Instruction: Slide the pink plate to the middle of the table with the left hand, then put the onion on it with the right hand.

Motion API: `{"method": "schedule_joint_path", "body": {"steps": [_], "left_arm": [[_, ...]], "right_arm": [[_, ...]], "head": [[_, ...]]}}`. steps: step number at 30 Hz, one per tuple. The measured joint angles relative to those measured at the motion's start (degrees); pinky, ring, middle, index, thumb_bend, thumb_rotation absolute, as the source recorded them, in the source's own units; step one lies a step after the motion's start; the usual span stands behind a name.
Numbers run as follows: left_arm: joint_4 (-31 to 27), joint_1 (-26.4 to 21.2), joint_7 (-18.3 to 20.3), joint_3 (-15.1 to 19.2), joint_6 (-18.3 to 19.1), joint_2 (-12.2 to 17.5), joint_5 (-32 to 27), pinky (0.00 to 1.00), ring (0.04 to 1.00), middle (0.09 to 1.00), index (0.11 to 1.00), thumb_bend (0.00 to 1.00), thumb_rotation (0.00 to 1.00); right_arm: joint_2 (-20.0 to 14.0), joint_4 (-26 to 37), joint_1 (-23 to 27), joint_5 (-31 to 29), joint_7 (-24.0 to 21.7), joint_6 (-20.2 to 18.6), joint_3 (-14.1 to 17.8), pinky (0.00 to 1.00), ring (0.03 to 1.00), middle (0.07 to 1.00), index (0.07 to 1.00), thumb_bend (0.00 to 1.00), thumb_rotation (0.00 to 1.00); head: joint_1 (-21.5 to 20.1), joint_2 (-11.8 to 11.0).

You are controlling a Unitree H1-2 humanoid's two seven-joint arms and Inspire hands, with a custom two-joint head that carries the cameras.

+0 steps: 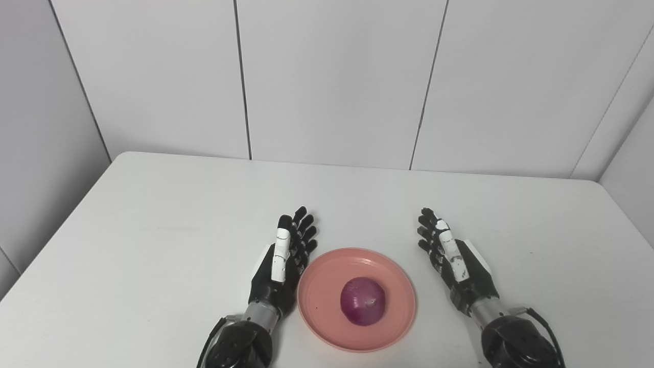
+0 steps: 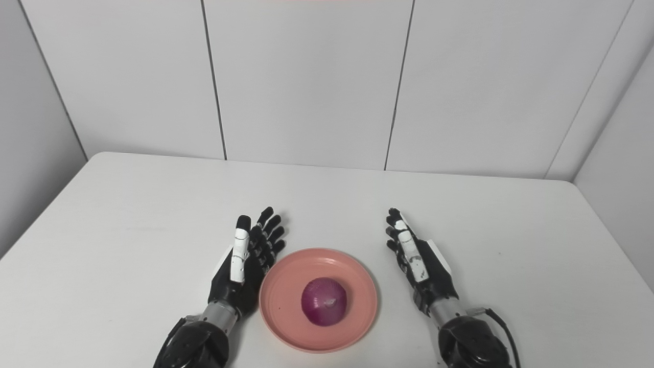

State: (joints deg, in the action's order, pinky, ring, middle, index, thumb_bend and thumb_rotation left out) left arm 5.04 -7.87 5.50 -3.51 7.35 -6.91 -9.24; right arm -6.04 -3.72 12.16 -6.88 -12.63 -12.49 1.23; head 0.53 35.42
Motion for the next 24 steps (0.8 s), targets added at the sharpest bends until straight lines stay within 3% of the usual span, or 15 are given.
{"method": "schedule_joint_path", "body": {"steps": [5,9,10,17,24], "left_arm": [[1.9,0.5,-3.9,-1.3,-6.3,0.0,7.7,1.0,1.0,1.0,1.0,0.8,1.0],[2.2,0.6,-8.8,-2.0,-8.4,0.0,14.8,1.0,1.0,1.0,1.0,0.79,1.0],[2.2,0.7,-9.8,-2.2,-8.8,0.0,16.1,1.0,1.0,1.0,1.0,0.74,1.0],[2.2,0.9,-11.7,-3.2,-9.7,0.4,21.2,1.0,1.0,1.0,1.0,0.72,1.0],[1.7,1.1,-11.5,-3.6,-7.6,0.9,22.2,1.0,1.0,1.0,1.0,0.73,1.0]], "right_arm": [[3.0,-1.5,-1.4,-1.6,2.6,3.2,1.3,1.0,1.0,1.0,1.0,0.92,1.0],[3.9,-2.5,-2.2,-0.5,4.3,6.9,1.1,1.0,1.0,1.0,1.0,0.9,1.0],[3.9,-2.8,-2.3,0.7,4.7,8.1,0.7,1.0,1.0,1.0,1.0,0.89,1.0],[4.5,-4.6,-2.4,6.9,10.1,14.0,-0.1,1.0,1.0,1.0,1.0,0.95,1.0],[4.4,-6.3,-2.1,8.4,11.3,18.4,-0.8,1.0,1.0,1.0,1.0,0.97,1.0]], "head": [[-0.1,-0.1],[-0.3,-0.1],[-0.4,0.0],[-0.8,0.2],[-0.9,0.4]]}}
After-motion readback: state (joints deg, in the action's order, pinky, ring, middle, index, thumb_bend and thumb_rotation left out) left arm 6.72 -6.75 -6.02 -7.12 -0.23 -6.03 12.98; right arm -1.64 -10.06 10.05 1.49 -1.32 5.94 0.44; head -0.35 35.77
